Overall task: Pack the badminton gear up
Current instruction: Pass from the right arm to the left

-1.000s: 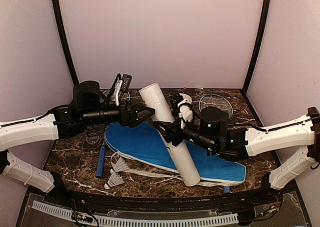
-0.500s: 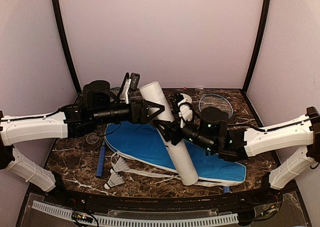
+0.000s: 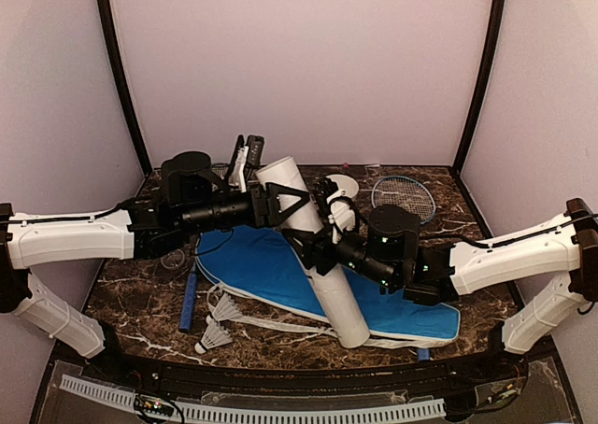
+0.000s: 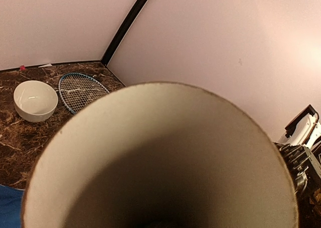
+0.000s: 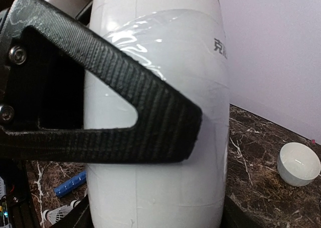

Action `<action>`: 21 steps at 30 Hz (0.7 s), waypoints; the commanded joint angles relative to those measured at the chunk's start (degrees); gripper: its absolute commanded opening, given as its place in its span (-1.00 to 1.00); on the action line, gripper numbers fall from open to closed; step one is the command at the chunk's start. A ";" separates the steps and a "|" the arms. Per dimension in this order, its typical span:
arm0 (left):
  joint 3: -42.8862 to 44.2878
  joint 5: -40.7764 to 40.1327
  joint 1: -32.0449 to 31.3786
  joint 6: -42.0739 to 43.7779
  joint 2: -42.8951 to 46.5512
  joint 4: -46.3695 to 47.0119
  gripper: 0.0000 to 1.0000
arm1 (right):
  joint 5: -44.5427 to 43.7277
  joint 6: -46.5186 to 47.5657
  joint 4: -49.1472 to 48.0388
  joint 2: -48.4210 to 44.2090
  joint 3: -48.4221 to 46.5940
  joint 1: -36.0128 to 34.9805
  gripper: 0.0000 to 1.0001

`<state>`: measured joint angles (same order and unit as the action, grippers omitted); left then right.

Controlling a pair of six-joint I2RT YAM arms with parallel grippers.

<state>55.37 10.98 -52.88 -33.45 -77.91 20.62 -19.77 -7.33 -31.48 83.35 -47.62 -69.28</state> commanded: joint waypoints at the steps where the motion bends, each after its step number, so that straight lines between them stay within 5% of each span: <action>1: 2.53 -0.14 -0.29 0.19 0.91 2.59 0.16 | -1.65 0.20 -3.76 -0.16 -0.64 -0.52 0.33; 9: 5.65 -1.26 -0.29 2.25 1.33 0.36 -0.06 | -1.00 0.26 -1.39 -3.18 -0.81 -0.51 0.75; 21: 21.51 -12.01 1.14 25.11 -0.23 -17.14 -0.15 | -0.95 -0.63 7.98 -17.62 1.83 -0.58 0.88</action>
<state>72.10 3.95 -52.86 -19.00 -78.32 8.23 -19.25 -7.64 -25.47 70.06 -47.40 -69.38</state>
